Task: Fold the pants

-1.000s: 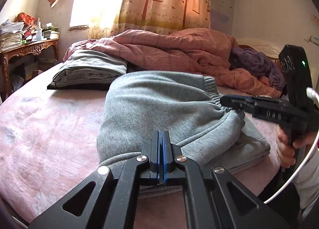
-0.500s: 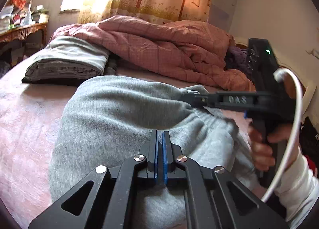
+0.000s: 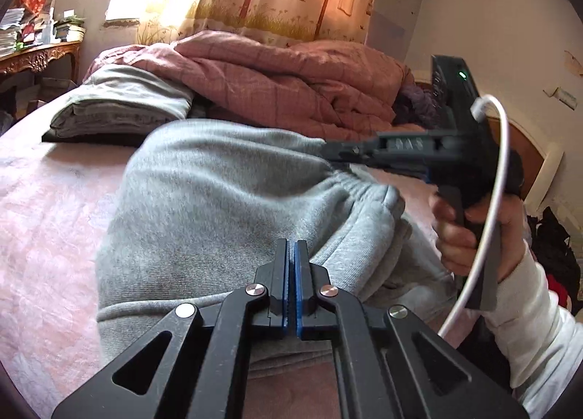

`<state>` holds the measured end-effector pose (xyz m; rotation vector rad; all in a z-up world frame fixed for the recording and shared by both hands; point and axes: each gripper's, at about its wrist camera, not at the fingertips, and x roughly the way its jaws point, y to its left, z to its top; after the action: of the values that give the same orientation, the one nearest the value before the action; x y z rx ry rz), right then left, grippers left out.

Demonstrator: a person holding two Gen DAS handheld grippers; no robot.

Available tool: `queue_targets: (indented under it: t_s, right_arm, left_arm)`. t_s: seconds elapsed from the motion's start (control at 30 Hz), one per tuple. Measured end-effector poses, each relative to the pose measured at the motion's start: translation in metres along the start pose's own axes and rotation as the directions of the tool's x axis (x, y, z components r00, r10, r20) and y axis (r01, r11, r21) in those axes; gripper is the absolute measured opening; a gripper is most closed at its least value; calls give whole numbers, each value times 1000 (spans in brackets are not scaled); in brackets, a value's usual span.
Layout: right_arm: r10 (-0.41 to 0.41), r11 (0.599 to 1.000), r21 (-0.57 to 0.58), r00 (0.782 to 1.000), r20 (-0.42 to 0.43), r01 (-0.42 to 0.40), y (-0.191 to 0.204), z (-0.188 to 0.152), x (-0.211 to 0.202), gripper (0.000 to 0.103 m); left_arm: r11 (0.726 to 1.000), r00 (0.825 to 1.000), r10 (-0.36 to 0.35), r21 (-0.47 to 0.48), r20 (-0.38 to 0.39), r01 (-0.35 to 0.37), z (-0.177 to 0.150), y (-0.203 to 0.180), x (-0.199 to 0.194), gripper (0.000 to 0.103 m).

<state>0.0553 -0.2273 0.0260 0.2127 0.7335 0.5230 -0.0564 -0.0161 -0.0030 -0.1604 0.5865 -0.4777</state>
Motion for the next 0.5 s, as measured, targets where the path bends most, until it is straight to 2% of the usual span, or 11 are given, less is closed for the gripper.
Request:
queue_targets:
  t_s: [0.07, 0.13, 0.27, 0.33, 0.5]
  right_arm:
    - [-28, 998, -60, 999, 33, 30, 15, -3, -14, 0]
    - [-60, 993, -103, 997, 43, 64, 28, -9, -23, 0]
    - [-16, 984, -176, 999, 36, 23, 51, -28, -33, 0]
    - [-32, 976, -212, 999, 29, 37, 59, -39, -33, 0]
    - [-60, 972, -230, 998, -31, 51, 56, -62, -22, 0]
  left_arm:
    - [1000, 1000, -9, 21, 13, 9, 8, -4, -3, 0]
    - [999, 999, 27, 47, 21, -28, 17, -7, -3, 0]
    - [996, 998, 66, 57, 2, -66, 34, -6, 6, 0]
    - [995, 997, 81, 53, -7, -80, 38, -3, 11, 0]
    - [998, 997, 55, 20, -49, -54, 34, 1, 25, 0]
